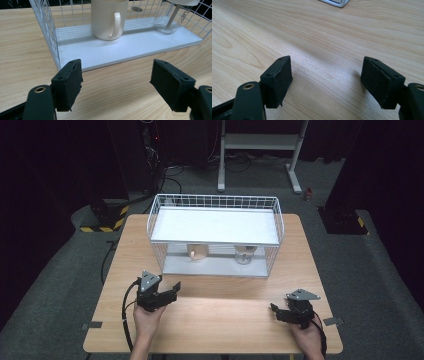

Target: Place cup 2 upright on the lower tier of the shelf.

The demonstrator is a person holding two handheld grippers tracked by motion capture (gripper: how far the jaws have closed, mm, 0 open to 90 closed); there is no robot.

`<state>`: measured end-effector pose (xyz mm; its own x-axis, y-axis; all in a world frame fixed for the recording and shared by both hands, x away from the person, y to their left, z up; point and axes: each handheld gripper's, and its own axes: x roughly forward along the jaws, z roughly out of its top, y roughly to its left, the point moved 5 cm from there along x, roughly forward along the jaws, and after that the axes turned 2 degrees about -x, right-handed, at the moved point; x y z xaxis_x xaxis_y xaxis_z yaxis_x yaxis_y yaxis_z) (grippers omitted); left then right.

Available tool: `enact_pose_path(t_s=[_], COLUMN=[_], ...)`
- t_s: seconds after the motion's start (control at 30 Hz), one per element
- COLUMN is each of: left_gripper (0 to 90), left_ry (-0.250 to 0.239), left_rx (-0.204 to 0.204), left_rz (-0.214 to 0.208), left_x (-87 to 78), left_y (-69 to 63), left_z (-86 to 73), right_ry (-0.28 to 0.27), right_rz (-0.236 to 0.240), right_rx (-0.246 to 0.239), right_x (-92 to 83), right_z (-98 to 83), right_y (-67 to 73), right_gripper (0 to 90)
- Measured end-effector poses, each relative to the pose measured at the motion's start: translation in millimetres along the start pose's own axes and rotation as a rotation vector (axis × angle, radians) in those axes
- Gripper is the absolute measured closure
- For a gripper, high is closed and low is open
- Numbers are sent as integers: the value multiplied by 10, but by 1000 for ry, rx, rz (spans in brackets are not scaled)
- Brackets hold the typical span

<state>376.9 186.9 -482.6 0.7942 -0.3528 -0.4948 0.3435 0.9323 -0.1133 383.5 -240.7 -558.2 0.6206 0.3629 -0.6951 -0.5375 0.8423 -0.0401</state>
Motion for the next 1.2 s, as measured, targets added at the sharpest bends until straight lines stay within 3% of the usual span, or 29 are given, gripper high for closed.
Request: enact_pose_path(t_s=[0.93, 1.2], left_gripper=[259, 259], left_ry=[37, 81], left_rx=[9, -2], left_rz=[32, 37], left_x=[-15, 56], left_y=[-49, -43], left_z=[-246, -377], right_ry=[-1, -2], right_rz=[0, -1], right_rx=[-3, -5], right_x=[0, 2], right_z=[-1, -1], right_y=[-1, -3], right_gripper=[250, 250])
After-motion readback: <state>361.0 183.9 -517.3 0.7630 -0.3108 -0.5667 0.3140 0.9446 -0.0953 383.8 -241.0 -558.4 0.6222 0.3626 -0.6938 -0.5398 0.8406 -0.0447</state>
